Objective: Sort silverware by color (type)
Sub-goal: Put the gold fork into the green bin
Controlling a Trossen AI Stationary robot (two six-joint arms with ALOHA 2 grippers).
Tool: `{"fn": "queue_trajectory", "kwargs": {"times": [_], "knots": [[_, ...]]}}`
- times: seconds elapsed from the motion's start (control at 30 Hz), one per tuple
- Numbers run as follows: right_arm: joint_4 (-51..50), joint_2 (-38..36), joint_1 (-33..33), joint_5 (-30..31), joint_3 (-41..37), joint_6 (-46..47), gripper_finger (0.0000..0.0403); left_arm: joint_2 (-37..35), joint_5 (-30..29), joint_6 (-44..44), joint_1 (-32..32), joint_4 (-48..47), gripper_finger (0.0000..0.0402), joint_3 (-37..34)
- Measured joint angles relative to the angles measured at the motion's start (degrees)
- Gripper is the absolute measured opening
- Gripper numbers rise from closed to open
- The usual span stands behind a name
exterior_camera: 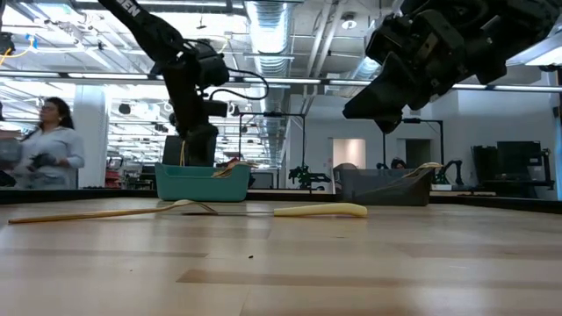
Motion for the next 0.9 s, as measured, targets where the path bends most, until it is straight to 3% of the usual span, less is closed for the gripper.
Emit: {"fn": "queue_trajectory", "kwargs": {"times": [0.1, 0.23, 0.4, 0.6, 0.8, 0.9], "knots": [[0.51, 0.0, -0.79, 0.73, 0.0, -0.31, 0.0083, -0.02, -2.62, -10.12, -2.2, -4.57, 0.0129, 0.8], [2.04, 0.0, -2.88, 4.11, 0.0, -0.39, 0.0083, -0.68, -1.11, -19.3, -9.23, -12.7, 0.0127, 2.31], [1.02, 0.0, -3.96, 4.37, 0.0, -0.37, 0.0083, -1.2, 3.25, -30.12, -24.96, -18.76, 0.0106, 2.34], [-0.39, 0.0, -1.26, 4.34, 0.0, -0.5, 0.0083, -0.94, 2.83, -50.65, -46.31, -16.92, 0.0085, 2.34], [4.56, 0.02, 2.52, 4.28, 0.0, -0.52, 0.0083, -0.94, -9.4, -68.06, -60.8, -15.29, 0.0078, 2.34], [7.55, 0.02, 4.63, 4.25, 0.0, -0.61, 0.0083, -0.94, -10.76, -73.81, -64.63, -14.71, 0.0078, 1.07]]}}
